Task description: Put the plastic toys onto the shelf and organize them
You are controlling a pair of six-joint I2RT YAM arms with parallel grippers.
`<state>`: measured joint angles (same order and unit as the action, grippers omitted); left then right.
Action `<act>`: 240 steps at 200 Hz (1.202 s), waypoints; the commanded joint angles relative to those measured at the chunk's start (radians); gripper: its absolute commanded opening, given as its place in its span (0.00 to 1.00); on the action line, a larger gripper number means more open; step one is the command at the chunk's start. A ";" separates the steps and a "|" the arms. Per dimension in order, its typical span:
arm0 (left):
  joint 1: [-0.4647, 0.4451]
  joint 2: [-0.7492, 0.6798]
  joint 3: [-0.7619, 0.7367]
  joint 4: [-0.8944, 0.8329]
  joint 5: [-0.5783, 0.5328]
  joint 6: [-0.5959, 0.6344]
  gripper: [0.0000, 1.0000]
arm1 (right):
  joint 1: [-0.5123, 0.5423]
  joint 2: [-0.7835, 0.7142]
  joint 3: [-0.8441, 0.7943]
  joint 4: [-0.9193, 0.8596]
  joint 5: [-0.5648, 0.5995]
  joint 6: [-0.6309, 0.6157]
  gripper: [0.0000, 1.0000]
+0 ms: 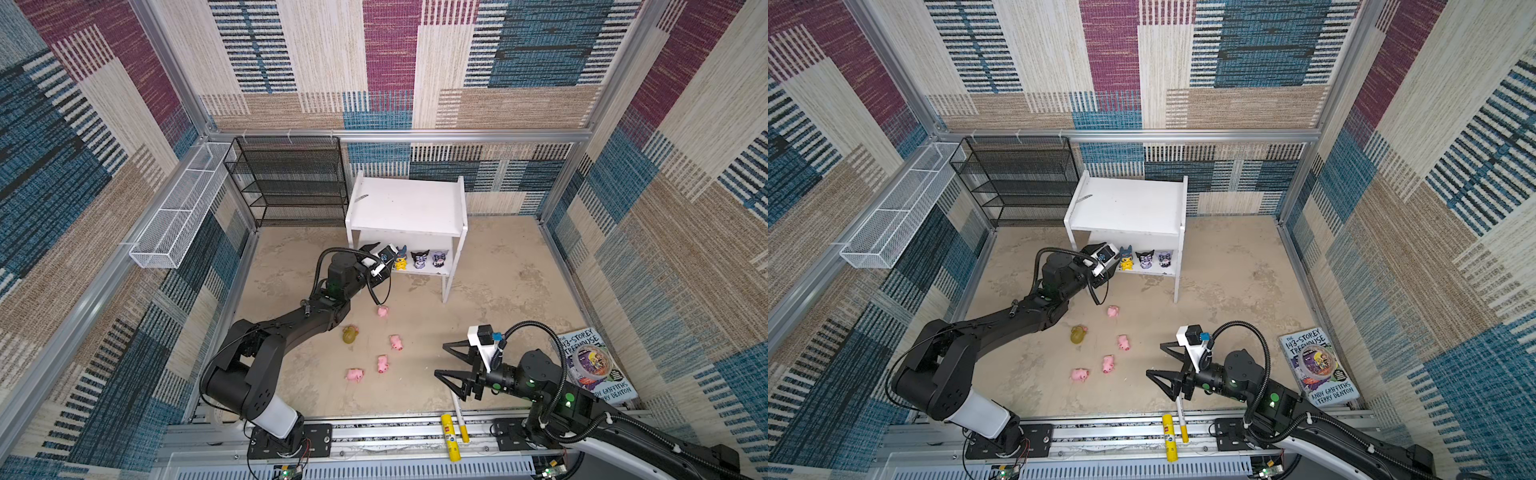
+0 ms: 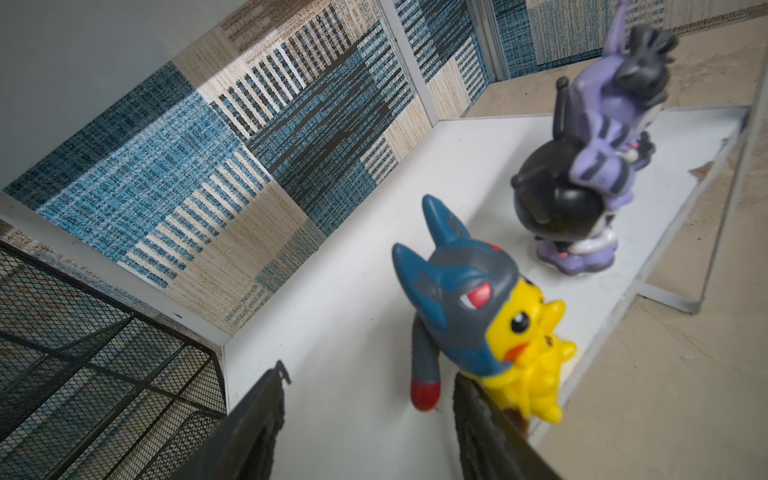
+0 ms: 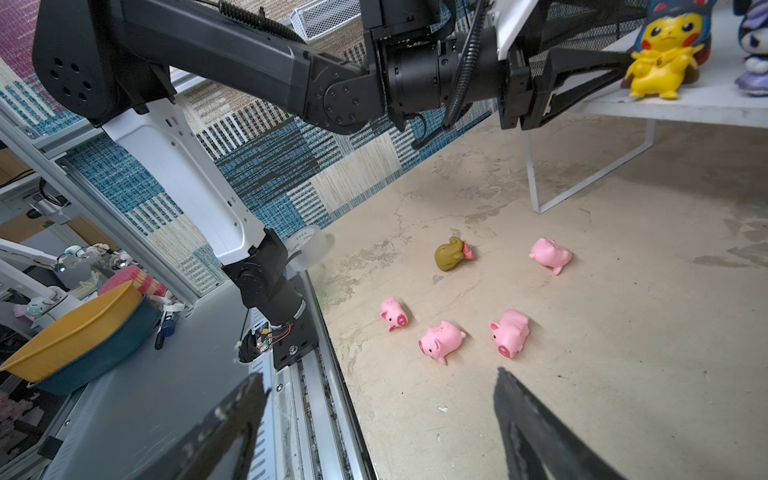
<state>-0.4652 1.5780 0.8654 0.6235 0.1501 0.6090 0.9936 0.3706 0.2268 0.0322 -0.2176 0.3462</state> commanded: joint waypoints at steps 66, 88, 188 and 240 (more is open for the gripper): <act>-0.001 -0.008 -0.014 0.038 0.020 0.009 0.66 | 0.001 -0.004 -0.006 0.038 -0.008 0.003 0.87; -0.001 -0.009 -0.017 0.039 0.019 0.008 0.66 | 0.000 -0.004 -0.006 0.038 -0.007 0.002 0.87; -0.001 -0.022 -0.031 0.040 0.003 0.009 0.66 | 0.000 -0.005 -0.007 0.038 -0.010 0.003 0.87; -0.003 -0.037 -0.041 0.035 0.006 0.005 0.66 | 0.000 -0.005 -0.007 0.041 -0.011 0.004 0.87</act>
<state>-0.4679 1.5536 0.8299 0.6312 0.1638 0.6086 0.9936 0.3668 0.2222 0.0330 -0.2253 0.3462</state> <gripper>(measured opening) 0.663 0.870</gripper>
